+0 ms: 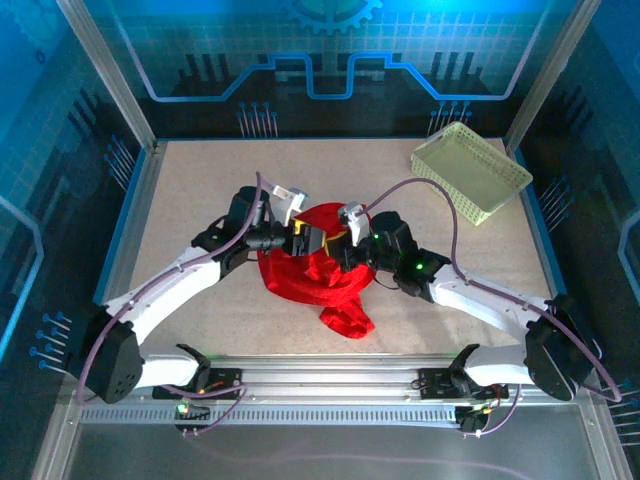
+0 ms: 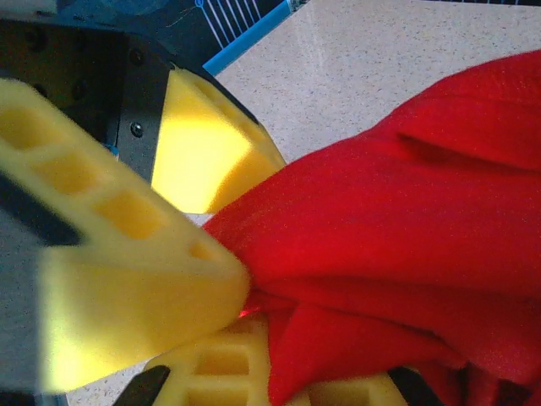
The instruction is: Fold the inside-out t-shirt
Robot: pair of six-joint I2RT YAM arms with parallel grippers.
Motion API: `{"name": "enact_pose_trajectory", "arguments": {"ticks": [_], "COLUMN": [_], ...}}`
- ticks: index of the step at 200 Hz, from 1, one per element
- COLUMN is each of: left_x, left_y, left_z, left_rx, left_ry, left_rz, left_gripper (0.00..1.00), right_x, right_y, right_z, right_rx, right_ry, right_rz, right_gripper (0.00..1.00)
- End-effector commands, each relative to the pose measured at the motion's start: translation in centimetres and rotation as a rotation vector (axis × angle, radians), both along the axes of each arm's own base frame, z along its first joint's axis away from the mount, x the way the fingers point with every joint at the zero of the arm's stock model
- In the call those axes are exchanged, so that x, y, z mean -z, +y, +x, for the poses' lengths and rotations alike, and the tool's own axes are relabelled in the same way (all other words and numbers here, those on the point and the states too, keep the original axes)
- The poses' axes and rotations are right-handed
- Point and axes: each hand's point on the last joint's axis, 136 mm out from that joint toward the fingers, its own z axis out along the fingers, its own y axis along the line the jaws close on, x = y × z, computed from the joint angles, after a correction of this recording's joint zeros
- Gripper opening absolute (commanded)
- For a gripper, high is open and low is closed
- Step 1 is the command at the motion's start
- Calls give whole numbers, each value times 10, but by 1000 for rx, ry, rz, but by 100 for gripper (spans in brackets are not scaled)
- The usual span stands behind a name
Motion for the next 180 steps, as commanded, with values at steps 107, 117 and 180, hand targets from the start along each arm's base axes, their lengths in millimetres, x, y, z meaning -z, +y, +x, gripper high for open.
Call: {"name": "enact_pose_trajectory", "arguments": {"ticks": [107,117,180], "left_x": [102,112,62], "left_y": [103,103,114], "left_z": [96,96,56], "left_rx": [-506,-514,-569], "left_ry": [454,484,270], "left_rz": [182,188,158], "left_gripper": [5,11,74], "right_x": [-76,-80,-74], "right_y": [-8,-12,-30], "right_z": [-52,-49,-22], "right_rx": [-177,-160,-55], "right_ry": [-187,-184,-100], "right_rz": [179,203,290], "right_gripper": [0,0,0]}}
